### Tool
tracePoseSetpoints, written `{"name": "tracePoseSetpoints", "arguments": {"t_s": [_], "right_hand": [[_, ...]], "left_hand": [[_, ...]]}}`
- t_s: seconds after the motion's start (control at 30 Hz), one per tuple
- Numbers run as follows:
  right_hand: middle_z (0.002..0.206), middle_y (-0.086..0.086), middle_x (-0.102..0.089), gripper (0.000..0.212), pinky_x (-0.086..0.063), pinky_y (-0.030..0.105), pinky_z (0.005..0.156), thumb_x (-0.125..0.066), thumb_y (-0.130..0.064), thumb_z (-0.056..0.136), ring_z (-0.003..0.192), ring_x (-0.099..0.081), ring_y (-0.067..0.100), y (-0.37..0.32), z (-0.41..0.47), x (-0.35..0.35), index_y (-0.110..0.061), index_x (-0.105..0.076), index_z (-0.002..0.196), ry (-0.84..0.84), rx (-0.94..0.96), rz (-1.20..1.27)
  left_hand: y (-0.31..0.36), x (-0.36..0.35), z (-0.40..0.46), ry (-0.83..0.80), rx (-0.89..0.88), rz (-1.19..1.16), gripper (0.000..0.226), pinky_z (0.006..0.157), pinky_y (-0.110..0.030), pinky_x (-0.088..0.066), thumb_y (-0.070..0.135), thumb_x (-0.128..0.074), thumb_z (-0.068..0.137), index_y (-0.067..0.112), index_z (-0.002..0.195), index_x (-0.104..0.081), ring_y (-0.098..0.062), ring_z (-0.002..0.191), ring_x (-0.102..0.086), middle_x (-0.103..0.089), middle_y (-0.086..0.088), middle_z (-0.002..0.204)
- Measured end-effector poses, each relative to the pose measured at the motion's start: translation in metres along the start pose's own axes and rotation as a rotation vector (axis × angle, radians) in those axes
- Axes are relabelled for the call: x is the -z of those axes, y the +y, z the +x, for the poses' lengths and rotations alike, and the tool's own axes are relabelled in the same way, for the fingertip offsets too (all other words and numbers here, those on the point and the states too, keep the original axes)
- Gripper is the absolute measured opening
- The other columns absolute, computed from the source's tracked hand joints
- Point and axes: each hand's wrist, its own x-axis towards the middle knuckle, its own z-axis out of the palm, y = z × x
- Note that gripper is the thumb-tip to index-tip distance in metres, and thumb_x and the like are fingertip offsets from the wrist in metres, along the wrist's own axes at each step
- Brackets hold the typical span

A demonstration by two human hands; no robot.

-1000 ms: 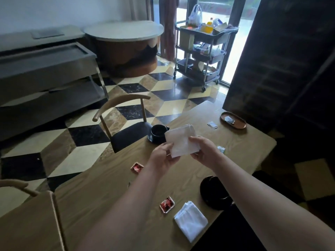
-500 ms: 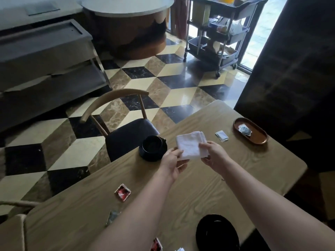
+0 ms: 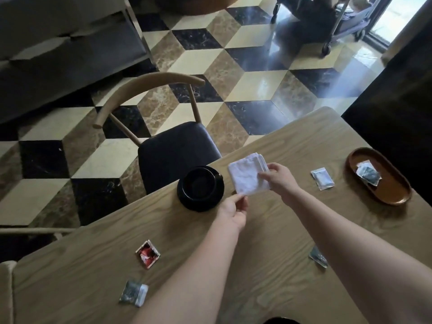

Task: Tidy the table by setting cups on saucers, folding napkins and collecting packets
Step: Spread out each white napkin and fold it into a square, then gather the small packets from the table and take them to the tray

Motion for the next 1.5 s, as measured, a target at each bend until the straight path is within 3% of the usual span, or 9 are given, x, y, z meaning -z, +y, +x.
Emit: {"name": "tracePoseSetpoints", "arguments": {"t_s": [0.17, 0.33, 0.6, 0.73, 0.87, 1.03, 1.23, 1.4, 1.5], "right_hand": [[0.089, 0.001, -0.069, 0.014, -0.042, 0.027, 0.066, -0.071, -0.021, 0.082, 0.083, -0.062, 0.021, -0.011, 0.045, -0.014, -0.017, -0.072, 0.095, -0.002, 0.142, -0.271], [0.102, 0.013, -0.069, 0.017, -0.046, 0.034, 0.072, -0.069, -0.023, 0.083, 0.096, -0.063, 0.033, 0.002, 0.064, -0.027, -0.011, -0.069, 0.095, 0.038, 0.169, -0.517], [0.098, 0.007, -0.065, 0.020, -0.041, 0.034, 0.073, -0.068, -0.029, 0.081, 0.099, -0.059, 0.032, 0.015, 0.064, -0.030, -0.015, -0.058, 0.091, 0.056, 0.110, -0.504], [0.119, 0.013, -0.055, 0.039, -0.042, 0.039, 0.096, -0.069, -0.034, 0.085, 0.116, -0.048, 0.033, 0.010, 0.046, -0.032, -0.010, -0.058, 0.113, 0.139, 0.107, -0.489], [0.105, 0.006, -0.058, 0.025, -0.041, 0.032, 0.088, -0.067, -0.024, 0.084, 0.102, -0.052, 0.027, 0.027, -0.021, -0.049, -0.011, -0.061, 0.105, 0.265, 0.251, -0.259], [0.086, -0.002, -0.062, 0.007, -0.047, 0.029, 0.076, -0.070, -0.018, 0.086, 0.079, -0.059, 0.013, 0.086, -0.136, -0.108, -0.018, -0.063, 0.086, -0.055, 0.265, -0.275], [0.090, -0.001, -0.069, 0.006, -0.050, 0.032, 0.077, -0.066, -0.021, 0.085, 0.086, -0.065, 0.018, 0.140, -0.235, -0.179, -0.017, -0.066, 0.090, -0.466, 0.261, -0.501], [0.103, 0.000, -0.067, 0.019, -0.048, 0.033, 0.076, -0.058, -0.032, 0.088, 0.098, -0.064, 0.027, 0.168, -0.268, -0.205, -0.021, -0.061, 0.103, -0.483, 0.225, -0.795], [0.103, 0.001, -0.058, 0.024, -0.045, 0.036, 0.070, -0.058, -0.039, 0.091, 0.097, -0.060, 0.028, 0.186, -0.281, -0.207, -0.017, -0.053, 0.099, -0.423, 0.341, -0.933]], "left_hand": [[0.002, -0.012, 0.034, 0.163, -0.111, -0.134, 0.015, 0.052, -0.020, -0.058, -0.018, -0.062, 0.085, -0.005, 0.078, -0.060, -0.021, 0.067, -0.062, -0.062, -0.015, 0.080], [-0.002, -0.019, 0.064, 0.408, -0.226, -0.136, 0.025, 0.037, -0.017, -0.051, -0.019, -0.064, 0.083, -0.002, 0.067, -0.054, -0.021, 0.055, -0.058, -0.057, -0.015, 0.066], [-0.001, -0.015, 0.081, 0.535, -0.237, 0.011, 0.024, 0.032, -0.021, -0.049, -0.017, -0.071, 0.076, -0.004, 0.062, -0.057, -0.024, 0.045, -0.059, -0.057, -0.016, 0.056], [-0.003, -0.005, 0.066, 0.516, -0.233, 0.046, 0.021, 0.039, -0.024, -0.051, -0.016, -0.068, 0.078, -0.005, 0.064, -0.057, -0.022, 0.045, -0.061, -0.059, -0.013, 0.048], [-0.013, 0.037, 0.024, 0.472, -0.288, 0.173, 0.018, 0.041, -0.019, -0.049, -0.012, -0.068, 0.073, -0.001, 0.059, -0.066, -0.015, 0.039, -0.065, -0.063, -0.005, 0.043], [-0.032, 0.151, -0.030, 0.426, -0.439, 0.415, 0.002, 0.050, -0.023, -0.054, -0.001, -0.072, 0.080, 0.001, 0.080, -0.072, -0.015, 0.052, -0.068, -0.071, -0.006, 0.062], [-0.030, 0.312, -0.081, 0.618, -0.478, 0.662, 0.011, 0.051, -0.029, -0.051, 0.002, -0.068, 0.084, 0.009, 0.075, -0.068, -0.015, 0.049, -0.064, -0.070, -0.006, 0.061], [0.000, 0.374, -0.088, 0.780, -0.458, 0.769, 0.012, 0.059, -0.035, -0.056, 0.007, -0.069, 0.082, 0.013, 0.072, -0.069, -0.020, 0.052, -0.063, -0.070, -0.005, 0.062], [0.022, 0.372, -0.079, 0.783, -0.494, 0.866, 0.014, 0.078, -0.037, -0.057, -0.001, -0.064, 0.079, 0.011, 0.084, -0.067, -0.030, 0.080, -0.068, -0.073, -0.014, 0.090]]}}
